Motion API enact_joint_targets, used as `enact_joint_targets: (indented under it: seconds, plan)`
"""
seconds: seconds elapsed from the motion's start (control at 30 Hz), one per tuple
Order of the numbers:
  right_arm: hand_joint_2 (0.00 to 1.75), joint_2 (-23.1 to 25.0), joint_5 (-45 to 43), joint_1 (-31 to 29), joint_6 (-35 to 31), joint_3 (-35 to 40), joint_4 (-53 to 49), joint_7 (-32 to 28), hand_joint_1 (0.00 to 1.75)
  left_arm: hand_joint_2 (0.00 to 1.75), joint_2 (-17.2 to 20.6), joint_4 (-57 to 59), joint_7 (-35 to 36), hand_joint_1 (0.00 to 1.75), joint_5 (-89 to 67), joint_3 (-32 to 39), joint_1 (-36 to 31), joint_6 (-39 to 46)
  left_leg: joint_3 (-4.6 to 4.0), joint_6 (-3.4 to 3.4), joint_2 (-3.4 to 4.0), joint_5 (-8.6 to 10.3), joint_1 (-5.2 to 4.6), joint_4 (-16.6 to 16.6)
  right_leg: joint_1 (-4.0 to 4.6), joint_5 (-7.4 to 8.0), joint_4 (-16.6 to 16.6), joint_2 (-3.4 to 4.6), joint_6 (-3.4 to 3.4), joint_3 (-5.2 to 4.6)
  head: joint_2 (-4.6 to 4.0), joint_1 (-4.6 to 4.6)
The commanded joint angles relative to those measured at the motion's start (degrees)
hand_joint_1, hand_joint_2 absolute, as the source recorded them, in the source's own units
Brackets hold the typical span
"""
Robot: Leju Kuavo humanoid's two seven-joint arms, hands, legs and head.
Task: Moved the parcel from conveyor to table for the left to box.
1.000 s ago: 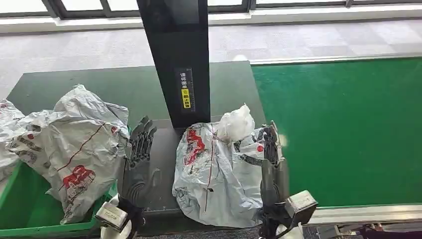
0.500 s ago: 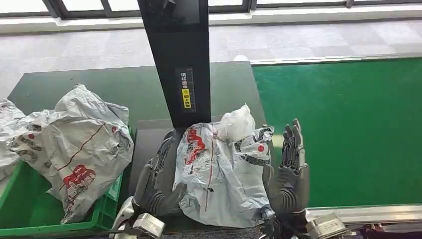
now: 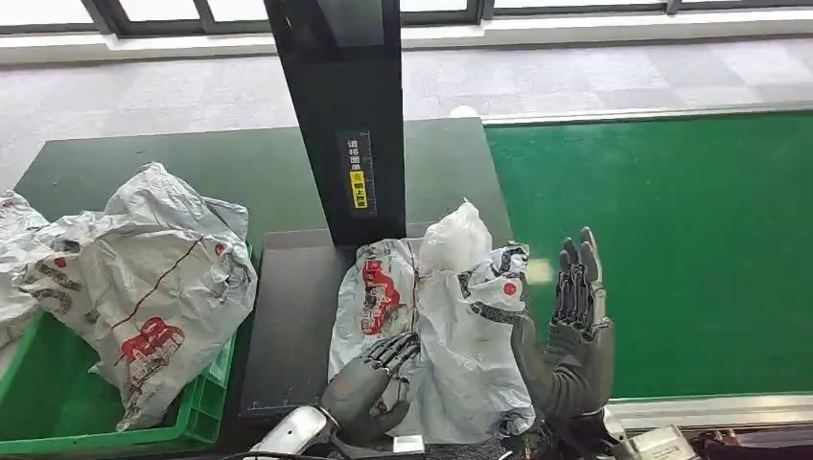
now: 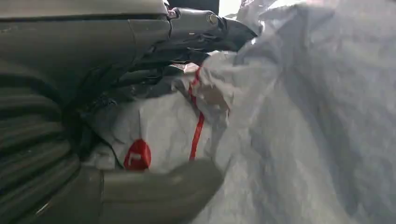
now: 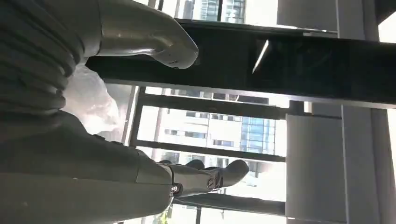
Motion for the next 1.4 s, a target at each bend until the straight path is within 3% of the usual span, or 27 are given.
enact_joint_targets:
  seconds: [0.03,0.23,0.27,0.4,0.5,0.73,0.77,0.83,0.87,0.9,1.03,1.17,1.23,1.4]
  plan:
    - [1.75,-2.6,-0.5,-2.3,-0.2,2.0,0.5,0.2,0.0,1.75,1.2,13.7,0.6,0.0,-0.2,-2.3,-5.4,-1.0,0.07,0.03,0.04,0.04,-0.02,-0.1,0.0,0.04,-0.1,-0.05,0.0,0.08,0.0,0.0]
    - [1.75,-2.4,-0.3,-1.8,-0.6,2.3,0.5,0.2,0.0,1.75,1.6,15.1,0.6,0.0,-0.4,-2.5,-5.0,-1.4,-0.2,0.12,0.15,0.05,-0.01,-0.1,-0.03,0.06,-0.1,-0.05,0.04,0.35,0.0,0.0]
    - [1.75,-2.3,0.0,-1.6,-1.0,2.5,0.4,0.2,0.0,1.75,1.8,15.5,0.4,1.75,-1.0,-2.9,-5.0,-1.1,-0.12,0.23,0.09,-0.1,-0.01,-0.1,-0.08,-0.06,-0.1,-0.06,0.08,0.48,0.0,0.0]
    - [1.75,-2.2,0.8,0.3,-2.3,3.3,-1.4,0.2,0.0,1.75,1.9,11.3,-1.3,1.75,-1.1,-2.0,-3.7,5.0,-0.03,0.26,0.07,-0.1,-0.02,-0.1,-0.14,-0.1,-0.1,-0.08,0.1,0.58,0.0,0.0]
    - [1.75,-2.0,0.5,0.0,-2.3,3.1,-1.5,0.2,0.0,1.75,1.9,5.1,-1.6,1.75,-2.2,-1.1,-2.2,6.1,-0.04,0.27,0.14,-0.1,0.01,-0.1,-0.12,-0.06,-0.1,-0.05,0.08,0.56,0.0,0.0]
    - [1.75,-1.9,0.4,-0.2,-2.2,3.0,-1.4,0.2,0.0,1.75,1.9,4.4,-1.8,1.75,-2.4,-1.2,-2.2,6.4,-0.03,0.24,0.15,-0.12,0.03,-0.1,-0.08,-0.07,-0.1,-0.06,0.07,0.52,0.0,0.0]
    - [1.75,-1.0,0.6,0.1,-2.3,2.2,-1.5,0.2,0.0,1.75,0.3,2.4,-6.0,1.75,-0.7,0.9,-2.6,20.1,-0.07,0.24,0.19,-0.1,0.06,-0.1,-0.04,-0.04,-0.1,-0.08,0.05,0.48,0.0,0.0]
    - [1.75,-0.6,1.1,0.8,-2.0,2.0,-2.1,0.2,0.0,1.75,-0.6,-2.5,-5.7,1.75,-0.1,2.5,-3.5,22.8,0.15,0.2,0.04,-0.1,0.04,0.0,-0.05,-0.09,0.0,-0.13,0.08,0.39,0.0,0.0]
    - [1.75,-0.3,1.1,1.8,-1.4,1.6,-2.4,0.2,0.0,1.75,-1.1,-9.6,-7.6,1.75,3.2,4.3,-1.3,31.2,0.3,0.17,0.0,-0.07,0.02,0.0,-0.07,-0.09,0.0,-0.12,0.1,0.39,0.0,0.0]
    - [1.75,-0.2,1.0,2.1,-1.2,1.5,-2.7,0.2,0.0,1.75,-0.5,-12.0,-8.8,1.75,5.2,4.9,0.1,33.4,0.21,0.18,0.02,-0.1,0.05,0.1,-0.04,-0.11,0.1,-0.15,0.07,0.29,0.0,0.0]
    - [1.75,-0.1,1.0,2.2,-1.2,1.6,-2.8,0.2,0.0,1.75,-0.6,-18.0,-11.6,1.75,8.4,6.7,2.8,34.1,0.17,0.16,0.18,-0.12,0.04,0.1,-0.05,-0.07,0.1,0.05,0.06,0.19,0.0,0.0]
    - [1.75,0.2,0.3,1.6,-0.7,1.4,-2.1,0.2,0.0,1.75,-8.4,-24.9,-26.2,1.75,14.3,17.4,6.7,34.1,0.15,0.17,0.23,-0.1,0.03,0.0,-0.06,-0.05,0.0,0.06,0.06,0.13,0.0,0.0]
    - [1.75,0.4,-0.3,1.3,-0.2,1.2,-1.9,0.2,0.0,1.75,-8.6,-30.6,-26.2,1.75,16.9,17.9,7.6,34.1,0.11,0.16,0.13,-0.11,0.04,0.1,-0.06,-0.08,0.0,0.06,0.1,0.16,0.0,0.0]
    - [1.75,0.4,-0.3,1.3,-0.2,1.2,-1.9,0.2,0.0,1.75,-8.6,-30.6,-26.2,1.75,16.9,17.9,7.6,34.1,0.07,0.19,0.29,-0.07,0.05,0.0,-0.05,-0.01,0.0,0.06,0.05,0.09,0.0,0.0]
